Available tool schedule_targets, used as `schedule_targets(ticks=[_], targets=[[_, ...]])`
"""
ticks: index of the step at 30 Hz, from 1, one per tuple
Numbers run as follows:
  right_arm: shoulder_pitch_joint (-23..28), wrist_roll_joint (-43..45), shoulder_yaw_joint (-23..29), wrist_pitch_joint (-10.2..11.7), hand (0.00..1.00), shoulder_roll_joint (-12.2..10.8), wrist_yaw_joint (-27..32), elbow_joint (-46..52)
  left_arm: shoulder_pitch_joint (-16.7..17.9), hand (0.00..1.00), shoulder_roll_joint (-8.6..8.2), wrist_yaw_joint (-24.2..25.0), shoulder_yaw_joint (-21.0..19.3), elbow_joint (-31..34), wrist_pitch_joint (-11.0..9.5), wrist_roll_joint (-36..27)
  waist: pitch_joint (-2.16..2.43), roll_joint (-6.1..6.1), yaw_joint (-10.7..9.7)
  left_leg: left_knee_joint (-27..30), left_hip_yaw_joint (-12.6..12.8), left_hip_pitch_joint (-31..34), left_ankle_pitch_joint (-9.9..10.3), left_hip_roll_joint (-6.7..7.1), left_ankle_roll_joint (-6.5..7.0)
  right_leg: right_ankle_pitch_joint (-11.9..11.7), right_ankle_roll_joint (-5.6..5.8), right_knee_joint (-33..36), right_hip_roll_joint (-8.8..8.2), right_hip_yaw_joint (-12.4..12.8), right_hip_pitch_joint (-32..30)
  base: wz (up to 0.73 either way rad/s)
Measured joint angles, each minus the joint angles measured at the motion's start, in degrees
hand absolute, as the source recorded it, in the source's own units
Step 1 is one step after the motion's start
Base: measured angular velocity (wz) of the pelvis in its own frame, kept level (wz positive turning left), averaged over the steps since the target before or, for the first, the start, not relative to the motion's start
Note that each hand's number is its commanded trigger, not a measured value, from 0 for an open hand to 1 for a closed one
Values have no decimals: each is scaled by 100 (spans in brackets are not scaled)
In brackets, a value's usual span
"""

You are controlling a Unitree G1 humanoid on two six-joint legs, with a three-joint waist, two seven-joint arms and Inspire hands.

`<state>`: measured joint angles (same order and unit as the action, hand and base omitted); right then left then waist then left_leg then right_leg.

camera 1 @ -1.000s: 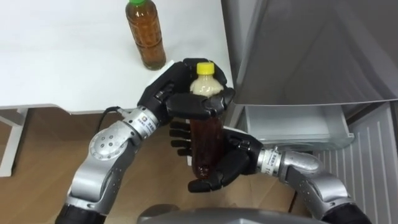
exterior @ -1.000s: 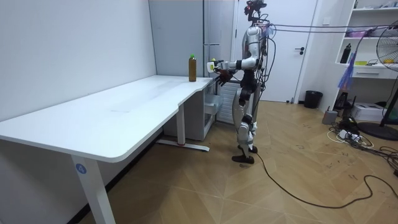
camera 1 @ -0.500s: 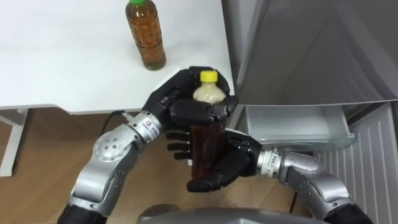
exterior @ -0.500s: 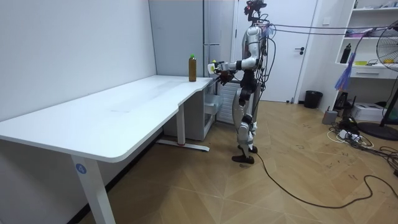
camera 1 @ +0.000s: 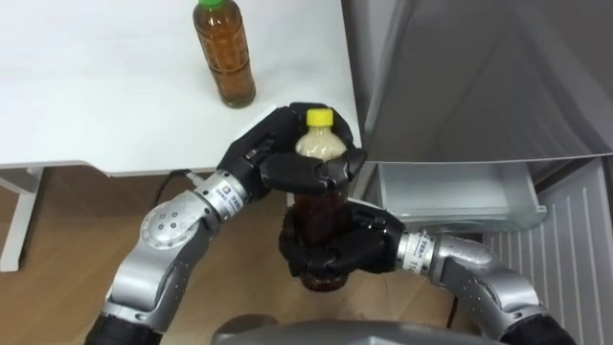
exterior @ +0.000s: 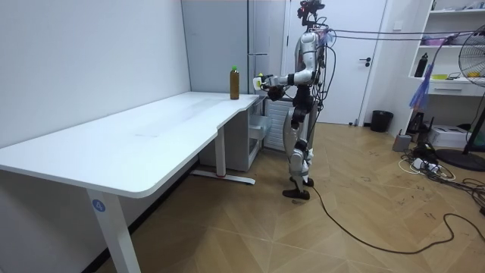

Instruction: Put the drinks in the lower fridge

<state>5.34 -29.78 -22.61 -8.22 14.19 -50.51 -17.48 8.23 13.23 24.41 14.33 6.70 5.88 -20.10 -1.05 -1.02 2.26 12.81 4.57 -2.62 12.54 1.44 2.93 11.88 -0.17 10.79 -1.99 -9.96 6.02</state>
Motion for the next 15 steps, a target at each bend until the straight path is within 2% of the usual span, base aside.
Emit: schedule_targets(ticks=[9,15], targets=[[0,1,-42,0,100,25,-1,0,-16,0,9,-6,29,0,0,-14,5,8,-6,-1,0,-5,0,0,0,0,0,-2,-1,4,1,0],[1,2,-93,-34,100,32,2,0,-42,0,-47,-11,73,5,-116,-244,5,8,-15,13,-14,-9,0,3,0,0,0,-2,-6,-32,27,1]])
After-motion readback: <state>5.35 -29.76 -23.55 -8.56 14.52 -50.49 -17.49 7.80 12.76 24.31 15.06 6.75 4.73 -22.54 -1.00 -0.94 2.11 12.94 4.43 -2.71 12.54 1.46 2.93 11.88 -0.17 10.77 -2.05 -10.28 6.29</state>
